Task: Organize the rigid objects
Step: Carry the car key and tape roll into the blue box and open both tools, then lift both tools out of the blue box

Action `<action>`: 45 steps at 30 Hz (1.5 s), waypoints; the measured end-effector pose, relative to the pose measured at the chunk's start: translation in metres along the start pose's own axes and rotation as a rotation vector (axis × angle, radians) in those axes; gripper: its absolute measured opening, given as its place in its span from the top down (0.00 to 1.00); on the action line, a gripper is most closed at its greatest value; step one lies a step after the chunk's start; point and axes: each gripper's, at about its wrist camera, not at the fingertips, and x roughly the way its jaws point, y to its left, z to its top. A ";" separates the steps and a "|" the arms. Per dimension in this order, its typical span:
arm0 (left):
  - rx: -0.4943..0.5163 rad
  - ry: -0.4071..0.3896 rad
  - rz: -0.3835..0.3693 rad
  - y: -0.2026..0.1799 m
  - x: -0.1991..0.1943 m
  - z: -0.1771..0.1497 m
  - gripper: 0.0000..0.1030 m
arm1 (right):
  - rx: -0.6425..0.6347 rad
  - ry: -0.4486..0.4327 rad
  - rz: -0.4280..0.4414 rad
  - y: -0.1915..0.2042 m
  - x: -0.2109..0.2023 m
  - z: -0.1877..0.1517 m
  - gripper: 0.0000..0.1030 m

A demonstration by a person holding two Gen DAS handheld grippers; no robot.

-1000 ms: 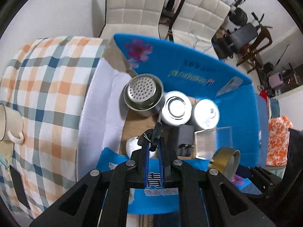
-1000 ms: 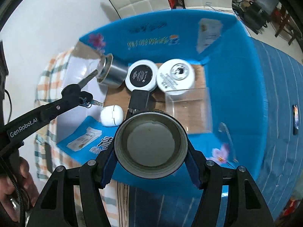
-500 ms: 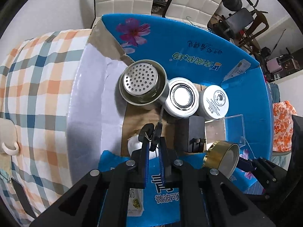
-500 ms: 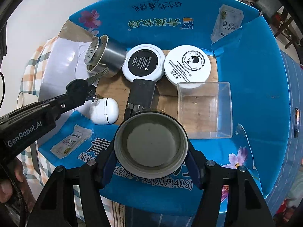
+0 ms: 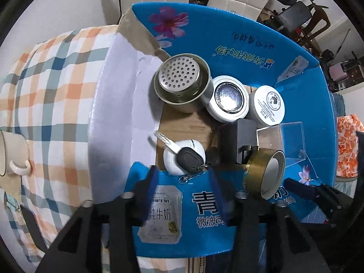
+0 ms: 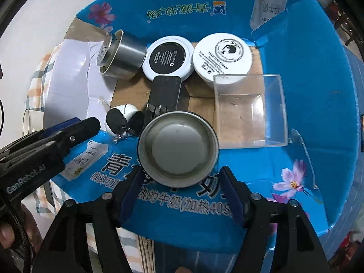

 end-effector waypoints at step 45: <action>0.049 -0.324 0.121 -0.111 -0.157 -0.055 0.05 | 0.026 -0.313 -0.065 -0.071 -0.217 -0.085 0.07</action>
